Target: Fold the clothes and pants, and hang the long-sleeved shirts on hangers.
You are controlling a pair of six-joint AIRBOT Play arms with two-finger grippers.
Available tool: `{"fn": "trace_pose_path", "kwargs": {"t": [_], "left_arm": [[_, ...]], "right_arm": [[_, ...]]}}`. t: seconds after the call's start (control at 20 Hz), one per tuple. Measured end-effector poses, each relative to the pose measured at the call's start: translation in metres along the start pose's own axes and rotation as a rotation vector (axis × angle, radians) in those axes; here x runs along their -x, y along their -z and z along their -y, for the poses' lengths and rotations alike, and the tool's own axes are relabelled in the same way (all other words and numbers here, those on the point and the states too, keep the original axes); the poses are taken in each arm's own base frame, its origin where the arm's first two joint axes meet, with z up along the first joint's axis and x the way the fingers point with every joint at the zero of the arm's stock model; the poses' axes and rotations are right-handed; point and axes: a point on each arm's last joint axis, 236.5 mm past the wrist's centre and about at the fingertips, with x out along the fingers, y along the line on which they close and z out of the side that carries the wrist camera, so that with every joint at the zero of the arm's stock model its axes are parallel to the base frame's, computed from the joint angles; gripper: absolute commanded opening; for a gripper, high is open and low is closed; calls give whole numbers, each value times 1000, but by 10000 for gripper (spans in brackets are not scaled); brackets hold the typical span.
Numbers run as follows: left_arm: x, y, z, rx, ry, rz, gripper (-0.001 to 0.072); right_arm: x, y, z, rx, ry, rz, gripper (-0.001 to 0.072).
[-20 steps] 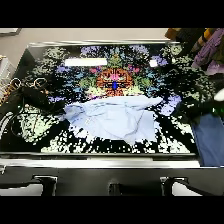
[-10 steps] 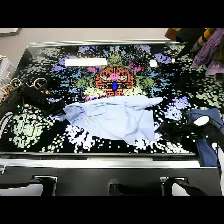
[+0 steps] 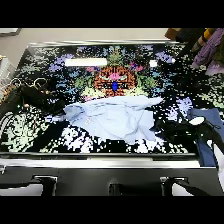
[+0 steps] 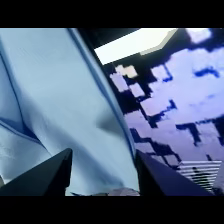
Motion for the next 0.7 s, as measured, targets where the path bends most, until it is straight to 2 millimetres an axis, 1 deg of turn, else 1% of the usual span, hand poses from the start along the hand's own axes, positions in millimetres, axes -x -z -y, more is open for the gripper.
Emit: {"fn": "trace_pose_path", "kwargs": {"t": [0.05, 0.15, 0.2, 0.25, 0.3, 0.4, 0.5, 0.6, 0.65, 0.7], "left_arm": [[0, 0, 0, 0, 0, 0, 18], [0, 0, 0, 0, 0, 0, 18], [0, 0, 0, 0, 0, 0, 18], [0, 0, 0, 0, 0, 1, 18], [0, 0, 0, 0, 0, 0, 18], [0, 0, 0, 0, 0, 0, 18], [4, -1, 0, 2, 3, 6, 17], [13, -4, 4, 0, 25, 23, 17], [21, -7, 8, -5, 45, 36, 17], [33, -10, 13, -10, 70, 51, 17]], "right_arm": [[-2, 0, 0, -6, -5, -6, 440], [-5, 2, 0, -11, -10, -19, 351], [-7, 4, -1, -5, -10, -26, 257], [-10, 6, -2, 7, -7, -35, 126], [-13, 9, -3, 27, -2, -44, 33], [-16, 15, -8, 59, 0, -56, 35], [-11, 14, -18, 95, -11, -38, 35], [6, 9, -42, 148, -52, 1, 35], [19, 4, -57, 184, -72, 30, 35], [38, -2, -77, 226, -101, 72, 35]]}}
